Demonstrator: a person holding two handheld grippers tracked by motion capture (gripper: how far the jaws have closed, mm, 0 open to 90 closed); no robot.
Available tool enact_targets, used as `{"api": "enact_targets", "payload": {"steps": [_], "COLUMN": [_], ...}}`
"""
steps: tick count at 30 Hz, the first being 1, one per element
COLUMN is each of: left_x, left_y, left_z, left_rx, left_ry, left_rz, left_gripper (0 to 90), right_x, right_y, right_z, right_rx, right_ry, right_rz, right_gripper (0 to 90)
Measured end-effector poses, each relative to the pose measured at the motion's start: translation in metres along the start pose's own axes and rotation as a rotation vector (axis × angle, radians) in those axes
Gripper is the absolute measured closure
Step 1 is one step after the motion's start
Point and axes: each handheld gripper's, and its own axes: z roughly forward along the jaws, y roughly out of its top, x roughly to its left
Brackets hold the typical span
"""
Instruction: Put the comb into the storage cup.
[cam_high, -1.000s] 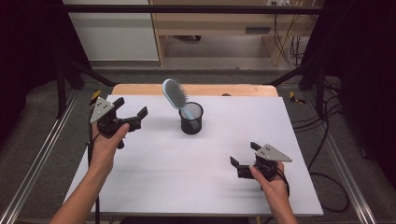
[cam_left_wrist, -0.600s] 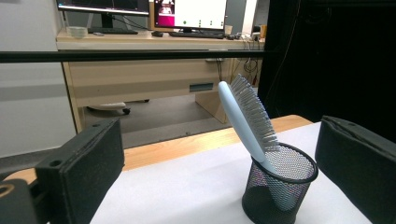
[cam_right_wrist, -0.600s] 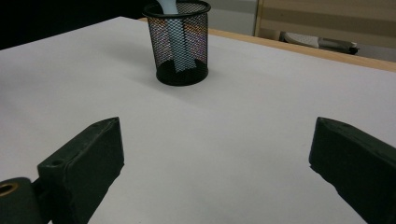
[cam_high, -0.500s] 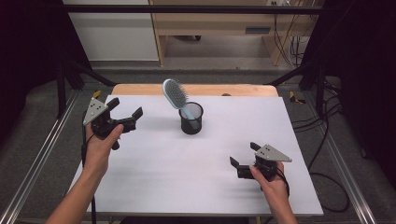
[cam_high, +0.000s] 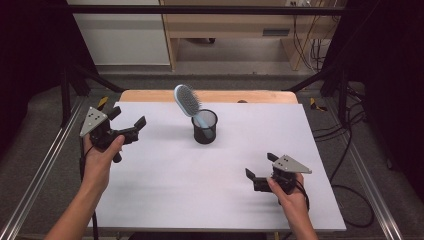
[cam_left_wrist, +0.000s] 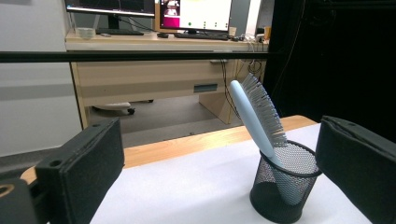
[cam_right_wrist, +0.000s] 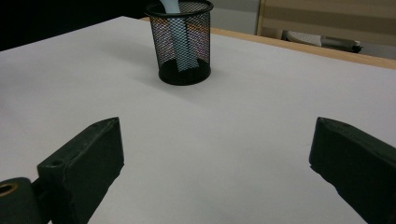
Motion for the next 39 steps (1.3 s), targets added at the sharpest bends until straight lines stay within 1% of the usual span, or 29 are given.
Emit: {"api": "enact_targets", "payload": {"steps": [6, 11, 23, 39], "left_x": [0.004, 0.006, 0.011, 0.022], "left_y": [-0.002, -0.001, 0.001, 0.001], "left_z": [-0.006, -0.010, -0.019, -0.036], "left_rx": [-0.004, -0.011, -0.021, -0.023], "left_ry": [0.008, 0.018, 0.027, 0.045], "left_rz": [0.003, 0.029, 0.031, 0.043], "left_gripper": [1.5, 1.4, 1.3, 1.2], "right_x": [0.001, 0.002, 0.002, 0.003], "right_y": [0.000, 0.000, 0.000, -0.001], "right_z": [0.001, 0.001, 0.002, 0.003], "right_rx": [0.001, 0.000, 0.006, 0.009], "right_ry": [0.004, 0.008, 0.009, 0.011], "right_rz": [0.001, 0.000, -0.002, -0.004], "right_gripper": [3.3, 3.3, 3.3, 3.3]}}
